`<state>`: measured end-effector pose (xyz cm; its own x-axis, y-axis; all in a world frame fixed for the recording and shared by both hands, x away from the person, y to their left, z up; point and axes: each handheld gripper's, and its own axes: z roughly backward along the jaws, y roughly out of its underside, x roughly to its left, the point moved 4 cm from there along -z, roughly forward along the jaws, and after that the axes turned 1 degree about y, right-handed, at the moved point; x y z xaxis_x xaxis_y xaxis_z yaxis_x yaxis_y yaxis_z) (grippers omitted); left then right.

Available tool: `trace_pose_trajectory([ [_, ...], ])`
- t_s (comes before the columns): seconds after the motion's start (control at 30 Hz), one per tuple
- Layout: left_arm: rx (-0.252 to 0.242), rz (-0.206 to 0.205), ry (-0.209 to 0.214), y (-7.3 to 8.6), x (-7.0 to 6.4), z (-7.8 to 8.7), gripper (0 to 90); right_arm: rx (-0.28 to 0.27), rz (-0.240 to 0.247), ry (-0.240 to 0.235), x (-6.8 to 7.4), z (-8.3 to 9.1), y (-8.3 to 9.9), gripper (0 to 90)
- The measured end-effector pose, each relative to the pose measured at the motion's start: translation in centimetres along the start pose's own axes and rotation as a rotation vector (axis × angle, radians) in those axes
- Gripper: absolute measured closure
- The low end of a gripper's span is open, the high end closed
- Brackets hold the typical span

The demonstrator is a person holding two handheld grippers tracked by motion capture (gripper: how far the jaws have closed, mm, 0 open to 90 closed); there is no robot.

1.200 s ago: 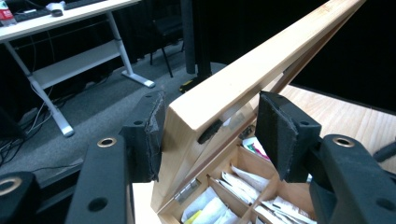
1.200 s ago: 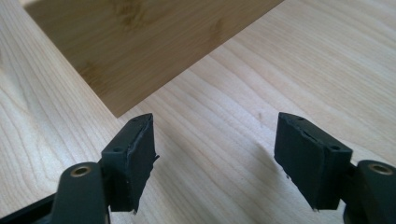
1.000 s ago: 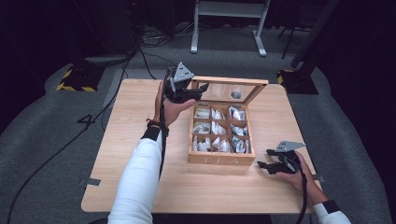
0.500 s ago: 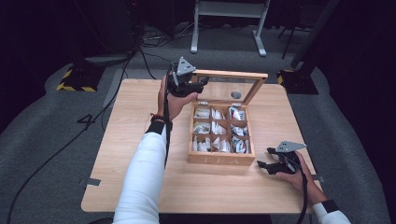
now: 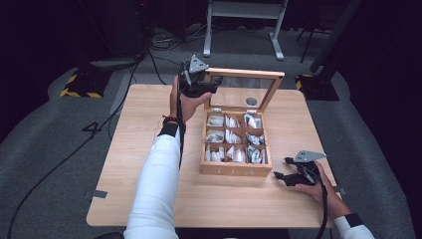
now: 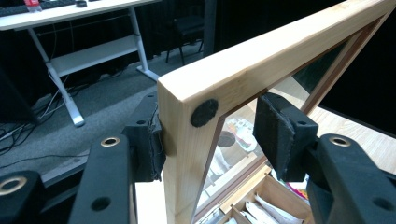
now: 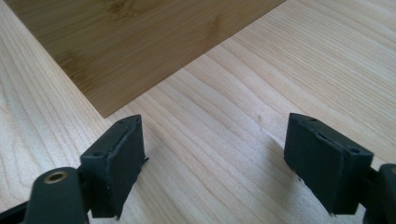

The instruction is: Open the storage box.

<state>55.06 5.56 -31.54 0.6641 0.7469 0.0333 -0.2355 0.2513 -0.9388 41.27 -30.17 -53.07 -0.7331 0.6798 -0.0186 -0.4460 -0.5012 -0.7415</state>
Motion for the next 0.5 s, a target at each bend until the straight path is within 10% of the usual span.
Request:
trace_pose_trajectory([
  [0.5, 0.022, 0.021, -0.045, -0.1, 1.3, -1.7, 46.8, 0.000, -0.002, -0.001, 0.0, 0.0, 0.0, 20.0],
])
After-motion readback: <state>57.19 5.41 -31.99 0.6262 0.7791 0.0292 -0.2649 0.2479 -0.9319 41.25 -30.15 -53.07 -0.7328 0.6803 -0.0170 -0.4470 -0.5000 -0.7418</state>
